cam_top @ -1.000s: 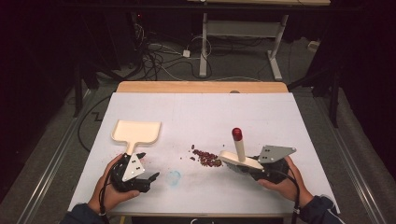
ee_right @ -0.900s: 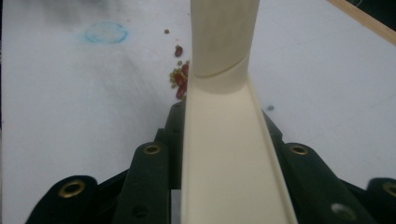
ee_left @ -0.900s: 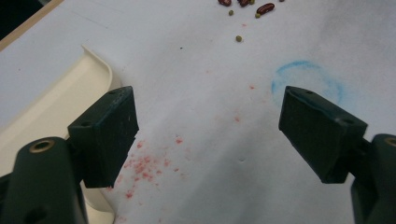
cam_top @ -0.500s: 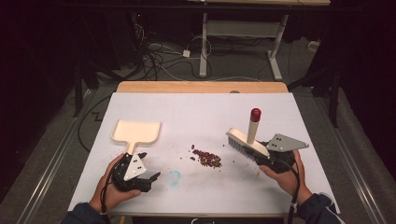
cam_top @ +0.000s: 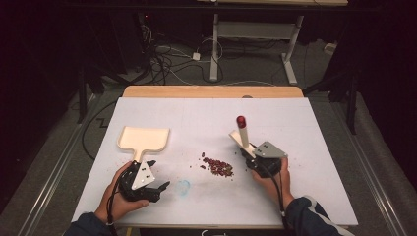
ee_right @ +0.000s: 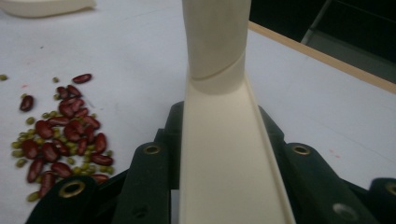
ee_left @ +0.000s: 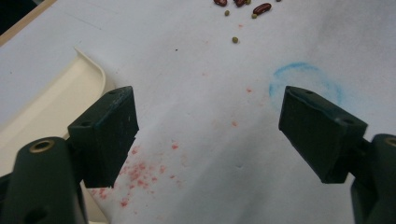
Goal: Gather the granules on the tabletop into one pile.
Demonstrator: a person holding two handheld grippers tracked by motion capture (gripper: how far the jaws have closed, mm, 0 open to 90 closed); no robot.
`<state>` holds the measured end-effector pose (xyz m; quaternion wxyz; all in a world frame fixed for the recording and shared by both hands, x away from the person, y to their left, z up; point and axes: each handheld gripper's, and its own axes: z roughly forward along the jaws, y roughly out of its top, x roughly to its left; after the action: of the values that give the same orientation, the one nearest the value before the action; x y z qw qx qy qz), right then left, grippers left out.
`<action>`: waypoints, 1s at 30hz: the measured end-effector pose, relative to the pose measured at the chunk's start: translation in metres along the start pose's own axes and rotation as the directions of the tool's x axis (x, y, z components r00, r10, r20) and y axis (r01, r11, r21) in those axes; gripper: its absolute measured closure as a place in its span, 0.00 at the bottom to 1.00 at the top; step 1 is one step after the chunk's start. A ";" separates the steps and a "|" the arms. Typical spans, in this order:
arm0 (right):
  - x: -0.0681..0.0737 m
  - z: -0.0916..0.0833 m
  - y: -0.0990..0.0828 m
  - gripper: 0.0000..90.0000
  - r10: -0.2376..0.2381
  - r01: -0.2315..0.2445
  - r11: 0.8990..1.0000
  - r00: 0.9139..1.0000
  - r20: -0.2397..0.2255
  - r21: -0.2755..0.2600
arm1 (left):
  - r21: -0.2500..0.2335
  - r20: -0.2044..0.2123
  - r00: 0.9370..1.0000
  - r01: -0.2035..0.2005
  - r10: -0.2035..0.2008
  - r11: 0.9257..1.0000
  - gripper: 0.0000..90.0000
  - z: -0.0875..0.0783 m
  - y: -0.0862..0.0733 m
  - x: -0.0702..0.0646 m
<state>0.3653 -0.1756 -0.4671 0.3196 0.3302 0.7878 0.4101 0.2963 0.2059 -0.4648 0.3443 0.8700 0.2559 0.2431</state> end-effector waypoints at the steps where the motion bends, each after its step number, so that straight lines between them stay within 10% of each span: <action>1: 0.007 0.000 0.001 0.74 -0.009 0.009 1.000 1.000 -0.011 -0.003 | -0.001 0.000 1.000 0.001 -0.001 1.000 0.21 0.000 0.000 0.000; 11: 0.058 -0.004 0.019 0.75 -0.091 0.084 0.995 0.987 -0.133 -0.058 | -0.006 0.000 1.000 -0.001 0.001 1.000 0.21 -0.001 0.000 0.000; 24: 0.030 -0.025 0.036 0.75 -0.025 0.008 0.991 0.991 -0.128 -0.131 | -0.006 -0.006 1.000 0.002 -0.002 1.000 0.21 -0.002 0.000 0.000; 27: 0.021 -0.042 0.034 0.75 -0.008 -0.020 0.993 0.973 -0.229 -0.118 | -0.011 -0.008 1.000 0.003 -0.003 1.000 0.21 -0.004 -0.001 0.000; 28: 0.010 -0.058 0.028 0.75 -0.018 -0.041 0.990 0.912 -0.409 -0.137 | -0.012 -0.008 1.000 0.006 -0.006 1.000 0.21 -0.004 -0.001 0.000; 29: 0.010 -0.058 0.028 0.75 -0.018 -0.041 0.990 0.912 -0.409 -0.137 | -0.010 -0.008 1.000 0.008 -0.008 1.000 0.21 -0.004 -0.002 0.001; 30: 0.006 -0.067 0.023 0.75 -0.037 -0.035 0.990 0.879 -0.476 -0.140 | -0.008 -0.007 1.000 0.008 -0.008 1.000 0.21 -0.004 -0.002 0.001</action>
<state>0.3161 -0.1897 -0.4177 0.1388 0.1945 0.8106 0.5345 0.2939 0.2101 -0.4636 0.3480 0.8666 0.2598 0.2458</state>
